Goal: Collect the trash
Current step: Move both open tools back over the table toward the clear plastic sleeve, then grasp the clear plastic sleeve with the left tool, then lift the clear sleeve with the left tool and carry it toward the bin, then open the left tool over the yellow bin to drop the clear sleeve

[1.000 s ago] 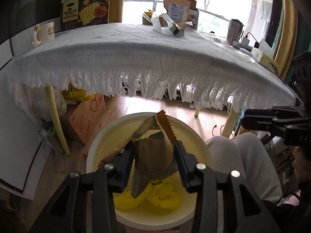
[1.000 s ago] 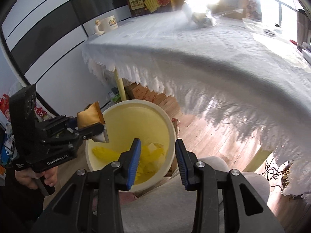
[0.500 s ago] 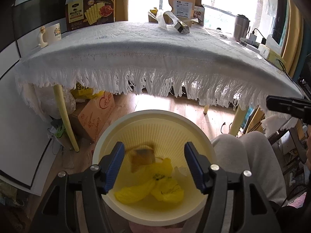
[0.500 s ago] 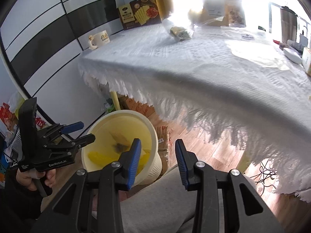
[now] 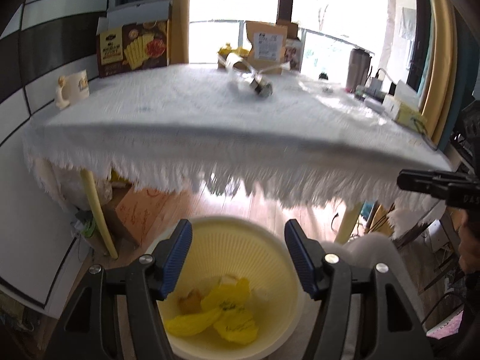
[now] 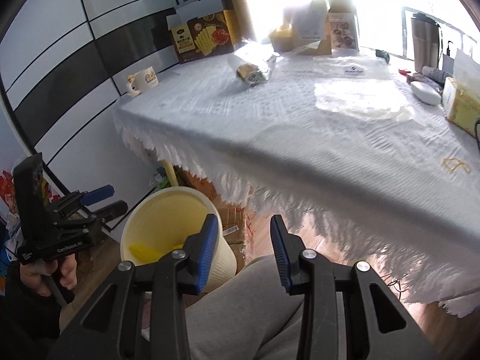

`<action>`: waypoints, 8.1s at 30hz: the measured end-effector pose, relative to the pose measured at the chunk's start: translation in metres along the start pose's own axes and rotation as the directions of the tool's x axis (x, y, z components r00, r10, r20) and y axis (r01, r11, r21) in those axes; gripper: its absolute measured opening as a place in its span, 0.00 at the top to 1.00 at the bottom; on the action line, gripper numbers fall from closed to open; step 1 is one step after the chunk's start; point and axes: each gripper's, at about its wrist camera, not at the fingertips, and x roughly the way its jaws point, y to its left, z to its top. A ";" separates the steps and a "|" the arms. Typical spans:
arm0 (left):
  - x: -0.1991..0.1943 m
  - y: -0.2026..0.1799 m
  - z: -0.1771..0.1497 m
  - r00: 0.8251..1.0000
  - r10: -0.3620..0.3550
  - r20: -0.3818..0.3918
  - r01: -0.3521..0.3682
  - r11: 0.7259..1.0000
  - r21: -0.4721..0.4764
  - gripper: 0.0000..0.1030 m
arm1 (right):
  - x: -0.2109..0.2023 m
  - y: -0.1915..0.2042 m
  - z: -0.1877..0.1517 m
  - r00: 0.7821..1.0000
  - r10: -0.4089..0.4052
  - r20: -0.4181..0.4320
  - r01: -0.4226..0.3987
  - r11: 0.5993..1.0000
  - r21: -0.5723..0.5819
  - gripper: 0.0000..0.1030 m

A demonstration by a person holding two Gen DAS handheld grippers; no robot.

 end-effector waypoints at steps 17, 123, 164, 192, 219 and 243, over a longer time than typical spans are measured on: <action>0.015 -0.042 0.056 0.999 -0.036 0.029 0.035 0.998 0.042 0.38 | -0.026 -0.050 0.036 0.998 -0.042 0.041 0.040 0.998 0.043 0.67; 0.206 -0.001 0.261 0.986 -0.155 0.058 0.160 0.982 -0.097 0.94 | 0.109 -0.169 0.230 0.998 -0.055 0.035 0.057 0.997 -0.049 1.00; -0.046 -0.039 0.229 0.907 -0.165 0.388 0.156 0.986 0.054 0.99 | -0.130 -0.056 0.186 0.888 -0.211 0.409 0.271 0.958 -0.095 1.00; -0.131 0.022 0.132 0.905 -0.096 0.414 0.099 0.995 0.014 0.99 | -0.155 0.071 0.134 0.902 -0.043 0.430 0.168 0.951 -0.258 1.00; -0.094 0.071 0.010 0.965 -0.060 0.256 0.085 0.993 -0.088 0.99 | -0.028 0.159 0.034 0.976 0.060 0.207 0.027 0.920 -0.391 1.00; 0.036 0.094 -0.069 0.991 -0.098 -0.090 0.073 0.968 -0.241 0.99 | 0.137 0.165 -0.048 0.985 -0.052 -0.164 -0.046 0.839 -0.542 0.95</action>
